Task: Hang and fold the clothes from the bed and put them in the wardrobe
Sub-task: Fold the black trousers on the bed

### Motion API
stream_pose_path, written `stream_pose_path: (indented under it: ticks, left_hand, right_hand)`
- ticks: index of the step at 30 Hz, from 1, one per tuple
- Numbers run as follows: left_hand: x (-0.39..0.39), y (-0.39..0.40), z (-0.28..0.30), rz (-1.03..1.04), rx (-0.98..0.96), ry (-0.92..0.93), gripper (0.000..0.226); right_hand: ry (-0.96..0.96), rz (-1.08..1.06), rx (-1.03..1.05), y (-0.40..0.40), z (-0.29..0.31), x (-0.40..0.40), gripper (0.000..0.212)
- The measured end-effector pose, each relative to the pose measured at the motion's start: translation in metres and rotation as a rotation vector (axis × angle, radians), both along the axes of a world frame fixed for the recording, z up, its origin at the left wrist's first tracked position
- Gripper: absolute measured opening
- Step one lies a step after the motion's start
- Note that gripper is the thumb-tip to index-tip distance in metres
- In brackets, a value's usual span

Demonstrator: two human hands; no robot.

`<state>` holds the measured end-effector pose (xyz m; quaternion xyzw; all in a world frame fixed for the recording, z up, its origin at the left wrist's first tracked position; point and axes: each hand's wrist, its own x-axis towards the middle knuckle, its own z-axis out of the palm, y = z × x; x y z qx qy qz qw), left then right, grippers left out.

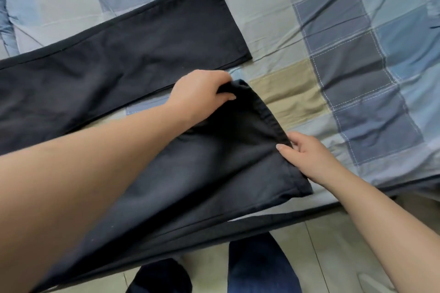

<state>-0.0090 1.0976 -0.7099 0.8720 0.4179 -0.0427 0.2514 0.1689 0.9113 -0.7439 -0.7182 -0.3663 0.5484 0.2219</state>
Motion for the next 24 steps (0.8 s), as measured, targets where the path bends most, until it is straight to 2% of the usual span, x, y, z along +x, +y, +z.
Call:
stream_pose_path:
  ticks: [2,4,6,8,10,12,15,18,21,22,24]
  left_hand:
    - [0.015,-0.003,-0.017,-0.052,-0.027,0.182,0.025]
    - [0.02,-0.01,-0.037,0.056,-0.197,0.259,0.032]
    - [0.013,-0.017,-0.052,0.237,-0.384,0.265,0.048]
    - [0.005,-0.023,-0.063,0.319,-0.461,0.334,0.057]
    - [-0.003,-0.026,-0.069,0.32,-0.44,0.397,0.045]
    - [-0.004,-0.025,-0.07,0.335,-0.375,0.324,0.024]
    - [0.007,-0.019,-0.07,0.353,-0.22,0.134,0.013]
    - [0.014,-0.018,-0.071,0.342,-0.259,0.049,0.031]
    - [-0.01,-0.023,-0.073,0.38,-0.264,0.028,0.042]
    - [-0.026,-0.027,-0.073,0.375,-0.254,0.06,0.041]
    - [-0.067,-0.035,-0.073,0.395,-0.25,0.141,0.037]
  right_hand:
    - [-0.102,0.021,-0.122,-0.013,-0.021,0.005,0.02]
    - [-0.045,-0.055,-0.275,-0.027,-0.041,0.003,0.015]
    - [0.057,-0.107,-0.382,-0.037,-0.051,-0.006,0.035]
    - [0.009,-0.052,-0.373,-0.043,-0.054,-0.012,0.049]
    - [-0.01,0.005,-0.319,-0.049,-0.053,-0.018,0.05]
    - [0.04,-0.009,-0.242,-0.058,-0.054,-0.017,0.038]
    - [0.053,-0.292,-0.097,-0.061,-0.053,0.002,0.028]
    - [-0.031,-0.38,-0.089,-0.061,-0.056,0.011,0.023]
    - [-0.009,-0.436,-0.179,-0.066,-0.058,0.003,0.038]
    - [0.03,-0.54,-0.194,-0.069,-0.057,-0.002,0.041]
    - [0.184,-0.884,-0.202,-0.076,-0.047,-0.02,0.042]
